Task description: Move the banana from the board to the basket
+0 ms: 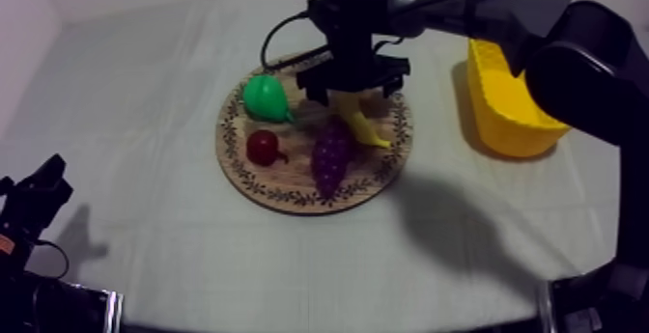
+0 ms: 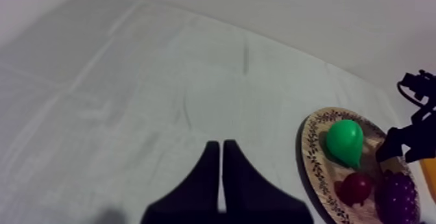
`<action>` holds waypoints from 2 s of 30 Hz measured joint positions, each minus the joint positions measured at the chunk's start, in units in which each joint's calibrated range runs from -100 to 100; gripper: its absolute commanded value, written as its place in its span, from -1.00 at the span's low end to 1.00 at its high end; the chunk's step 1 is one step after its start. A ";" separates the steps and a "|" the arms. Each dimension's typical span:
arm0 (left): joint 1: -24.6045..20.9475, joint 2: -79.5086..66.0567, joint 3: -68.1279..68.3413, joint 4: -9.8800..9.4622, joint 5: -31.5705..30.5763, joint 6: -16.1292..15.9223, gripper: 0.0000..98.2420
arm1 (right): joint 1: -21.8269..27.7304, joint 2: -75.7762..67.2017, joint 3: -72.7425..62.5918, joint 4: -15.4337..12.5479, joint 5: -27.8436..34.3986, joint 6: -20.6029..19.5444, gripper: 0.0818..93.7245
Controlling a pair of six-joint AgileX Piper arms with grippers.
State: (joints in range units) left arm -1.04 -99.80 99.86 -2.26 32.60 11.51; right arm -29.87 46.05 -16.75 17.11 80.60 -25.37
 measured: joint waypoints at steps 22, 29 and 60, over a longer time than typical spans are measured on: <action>0.00 0.00 0.00 0.00 0.00 0.00 -1.00 | 1.24 0.06 1.54 -3.82 -6.00 4.97 -0.50; 0.00 0.00 0.00 0.00 0.00 0.00 -1.00 | 1.24 -0.70 4.11 -4.09 -8.14 4.68 -0.70; 0.00 0.00 0.00 0.00 0.00 0.00 -1.00 | 1.54 -40.49 19.48 3.46 -5.81 6.66 -0.82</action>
State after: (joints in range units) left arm -1.04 -99.80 99.86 -2.26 32.60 11.51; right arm -28.33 5.55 2.74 20.58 74.79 -18.71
